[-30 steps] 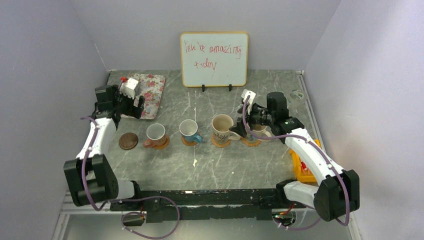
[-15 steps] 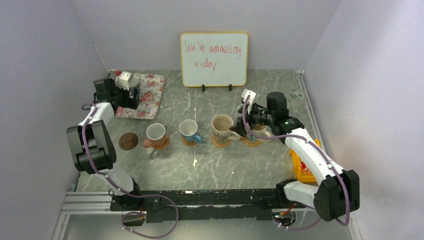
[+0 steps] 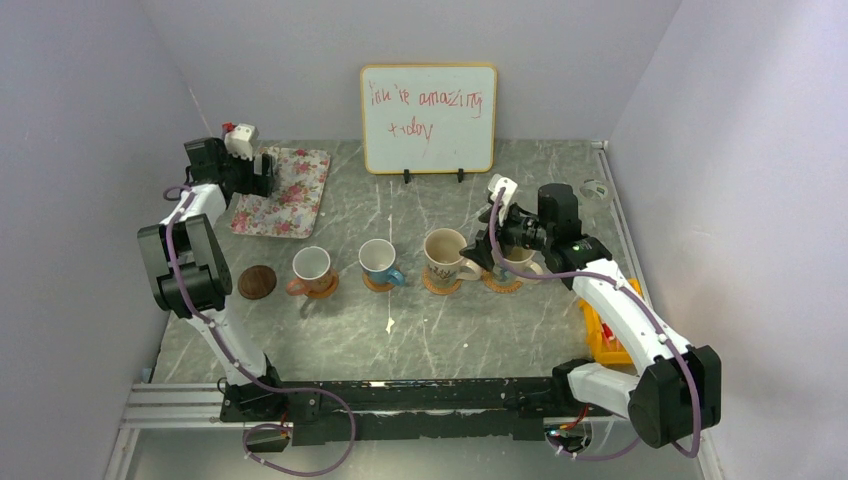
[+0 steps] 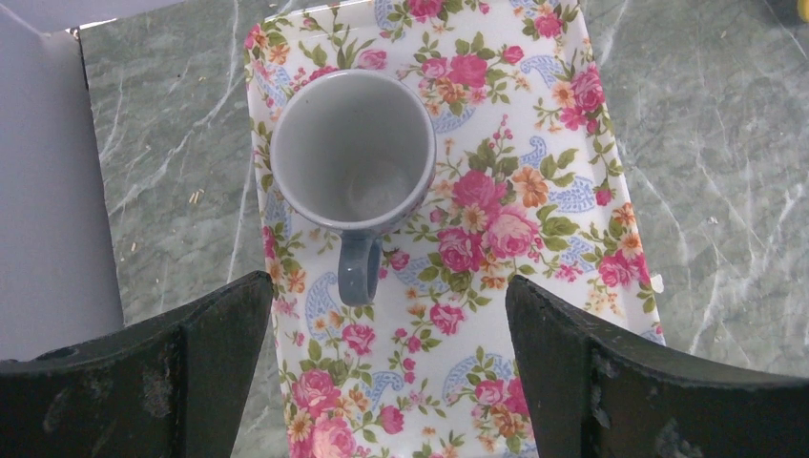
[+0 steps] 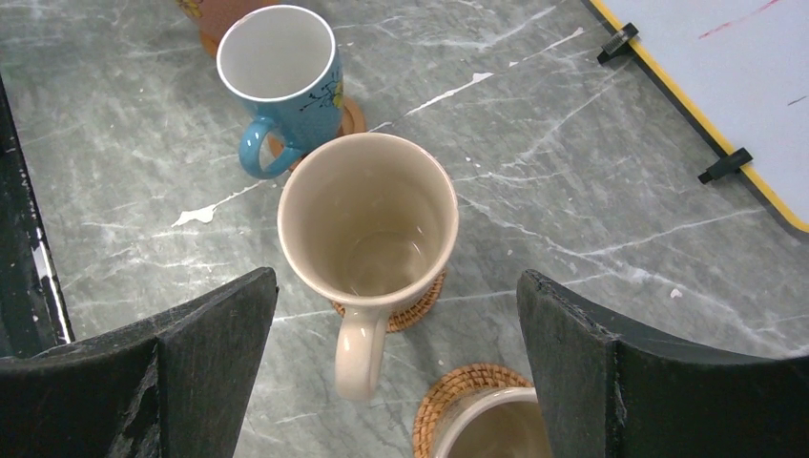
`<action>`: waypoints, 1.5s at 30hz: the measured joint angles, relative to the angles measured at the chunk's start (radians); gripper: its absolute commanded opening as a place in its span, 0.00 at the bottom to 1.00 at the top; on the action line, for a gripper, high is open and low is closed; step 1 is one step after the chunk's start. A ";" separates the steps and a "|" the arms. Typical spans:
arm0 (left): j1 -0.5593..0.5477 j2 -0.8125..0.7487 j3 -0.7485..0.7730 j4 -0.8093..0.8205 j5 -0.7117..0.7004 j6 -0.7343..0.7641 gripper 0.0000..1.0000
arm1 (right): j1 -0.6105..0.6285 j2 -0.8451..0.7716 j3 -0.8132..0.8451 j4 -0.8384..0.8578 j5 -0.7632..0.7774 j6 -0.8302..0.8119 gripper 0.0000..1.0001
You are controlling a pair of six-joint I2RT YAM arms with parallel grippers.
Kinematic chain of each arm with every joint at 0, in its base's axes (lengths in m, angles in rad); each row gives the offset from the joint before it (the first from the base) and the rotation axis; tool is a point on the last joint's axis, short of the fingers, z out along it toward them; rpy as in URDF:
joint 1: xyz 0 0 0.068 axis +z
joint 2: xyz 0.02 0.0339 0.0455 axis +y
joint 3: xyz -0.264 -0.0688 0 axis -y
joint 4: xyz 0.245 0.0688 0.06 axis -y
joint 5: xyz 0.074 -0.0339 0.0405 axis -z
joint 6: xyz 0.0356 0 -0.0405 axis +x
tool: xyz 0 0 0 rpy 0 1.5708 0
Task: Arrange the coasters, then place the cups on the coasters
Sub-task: Pick up the cup from the tray.
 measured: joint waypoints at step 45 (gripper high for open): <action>0.006 0.228 0.172 0.006 -0.011 0.032 0.63 | -0.019 0.000 0.000 0.000 -0.007 -0.001 1.00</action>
